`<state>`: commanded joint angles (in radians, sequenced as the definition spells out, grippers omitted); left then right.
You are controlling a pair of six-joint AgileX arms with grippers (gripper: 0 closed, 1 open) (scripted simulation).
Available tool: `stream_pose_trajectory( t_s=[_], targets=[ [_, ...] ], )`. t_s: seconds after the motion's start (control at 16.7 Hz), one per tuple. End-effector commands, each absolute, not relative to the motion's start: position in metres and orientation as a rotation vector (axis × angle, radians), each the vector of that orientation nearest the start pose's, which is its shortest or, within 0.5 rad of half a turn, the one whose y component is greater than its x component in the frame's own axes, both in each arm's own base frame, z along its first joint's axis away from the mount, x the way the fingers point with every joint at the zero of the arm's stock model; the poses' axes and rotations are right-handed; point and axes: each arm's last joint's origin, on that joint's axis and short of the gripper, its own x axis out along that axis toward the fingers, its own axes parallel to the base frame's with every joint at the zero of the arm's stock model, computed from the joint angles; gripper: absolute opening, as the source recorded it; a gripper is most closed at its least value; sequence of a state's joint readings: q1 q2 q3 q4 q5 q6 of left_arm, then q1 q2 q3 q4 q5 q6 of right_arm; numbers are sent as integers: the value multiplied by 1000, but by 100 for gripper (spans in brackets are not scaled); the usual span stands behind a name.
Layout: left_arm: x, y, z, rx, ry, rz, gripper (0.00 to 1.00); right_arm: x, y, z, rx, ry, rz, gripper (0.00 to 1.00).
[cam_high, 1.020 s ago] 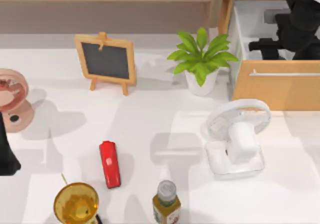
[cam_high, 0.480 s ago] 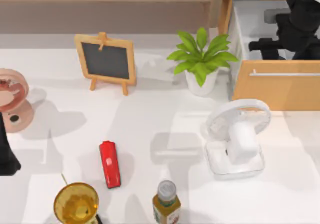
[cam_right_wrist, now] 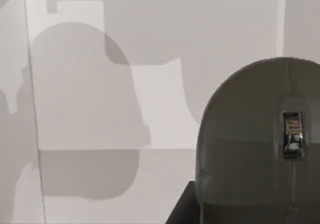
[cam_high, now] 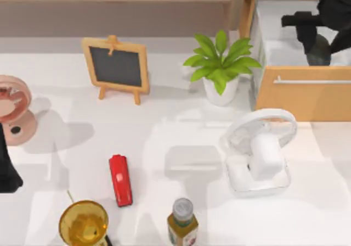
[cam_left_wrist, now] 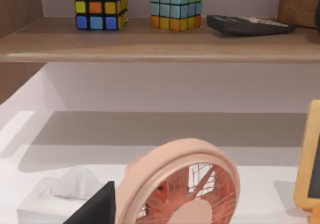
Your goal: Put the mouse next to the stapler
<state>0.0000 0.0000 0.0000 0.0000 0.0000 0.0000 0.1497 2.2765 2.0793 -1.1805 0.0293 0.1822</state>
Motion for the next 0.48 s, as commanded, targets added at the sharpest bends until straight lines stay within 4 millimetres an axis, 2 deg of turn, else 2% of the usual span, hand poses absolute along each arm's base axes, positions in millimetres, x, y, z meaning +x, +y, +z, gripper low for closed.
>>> stream_pose_trajectory(
  t_s=[0.24, 0.36, 0.48],
  targets=[
    [106, -1, 160, 0, 0, 0, 100, 441, 103, 267, 88, 1263, -2, 0],
    [106, -1, 160, 0, 0, 0, 100, 427, 127, 283, 119, 1232, 24, 0],
    [106, -1, 160, 0, 0, 0, 100, 410, 156, 291, 144, 1227, 59, 0]
  ],
)
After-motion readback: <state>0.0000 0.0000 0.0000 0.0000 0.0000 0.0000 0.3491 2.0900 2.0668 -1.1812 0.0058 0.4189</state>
